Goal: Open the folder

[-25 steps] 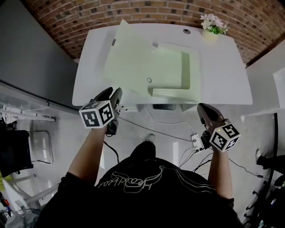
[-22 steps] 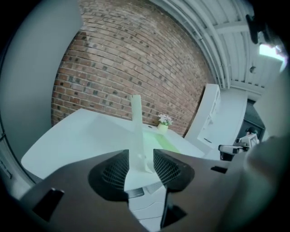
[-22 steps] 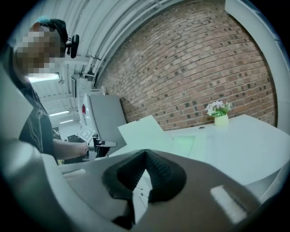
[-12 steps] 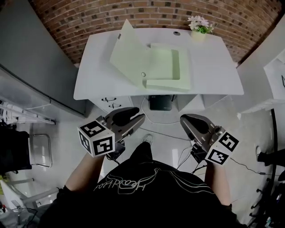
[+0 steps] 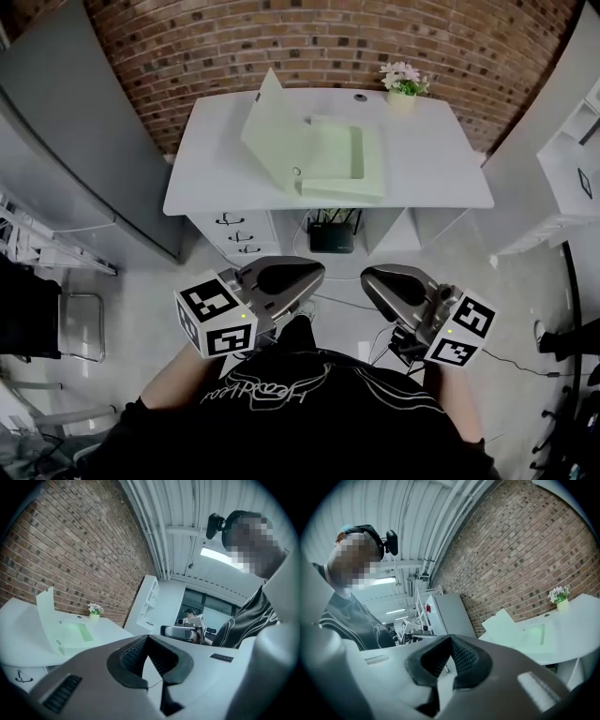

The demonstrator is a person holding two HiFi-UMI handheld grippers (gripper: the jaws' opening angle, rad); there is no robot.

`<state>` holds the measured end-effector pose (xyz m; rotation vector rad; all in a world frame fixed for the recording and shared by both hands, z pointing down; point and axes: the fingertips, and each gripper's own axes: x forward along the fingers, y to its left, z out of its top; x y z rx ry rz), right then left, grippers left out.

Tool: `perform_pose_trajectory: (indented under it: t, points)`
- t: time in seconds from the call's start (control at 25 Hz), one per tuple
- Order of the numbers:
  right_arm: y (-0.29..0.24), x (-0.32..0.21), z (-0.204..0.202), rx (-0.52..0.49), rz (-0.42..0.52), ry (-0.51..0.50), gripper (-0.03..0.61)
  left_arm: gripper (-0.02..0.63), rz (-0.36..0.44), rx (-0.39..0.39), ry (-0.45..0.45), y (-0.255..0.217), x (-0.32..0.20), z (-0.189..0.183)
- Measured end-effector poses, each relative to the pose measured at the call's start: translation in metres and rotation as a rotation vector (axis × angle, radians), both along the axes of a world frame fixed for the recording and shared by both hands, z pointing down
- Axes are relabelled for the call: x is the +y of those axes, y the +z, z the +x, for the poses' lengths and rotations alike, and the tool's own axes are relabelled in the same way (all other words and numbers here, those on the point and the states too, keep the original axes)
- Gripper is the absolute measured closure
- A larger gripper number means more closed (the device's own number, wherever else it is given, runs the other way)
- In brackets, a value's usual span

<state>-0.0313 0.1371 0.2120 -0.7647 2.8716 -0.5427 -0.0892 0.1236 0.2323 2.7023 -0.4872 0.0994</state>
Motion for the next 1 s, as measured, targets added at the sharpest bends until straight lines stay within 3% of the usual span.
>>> perform_pose_trajectory:
  t: [0.56, 1.0]
  points:
    - [-0.036, 0.039, 0.013, -0.020, 0.115, 0.016, 0.577, 0.611, 0.122, 0.001, 0.028, -0.035, 0.034, 0.023]
    - [-0.032, 0.057, 0.009, 0.007, 0.125, 0.027, 0.577, 0.611, 0.126, -0.011, 0.032, -0.039, 0.054, 0.024]
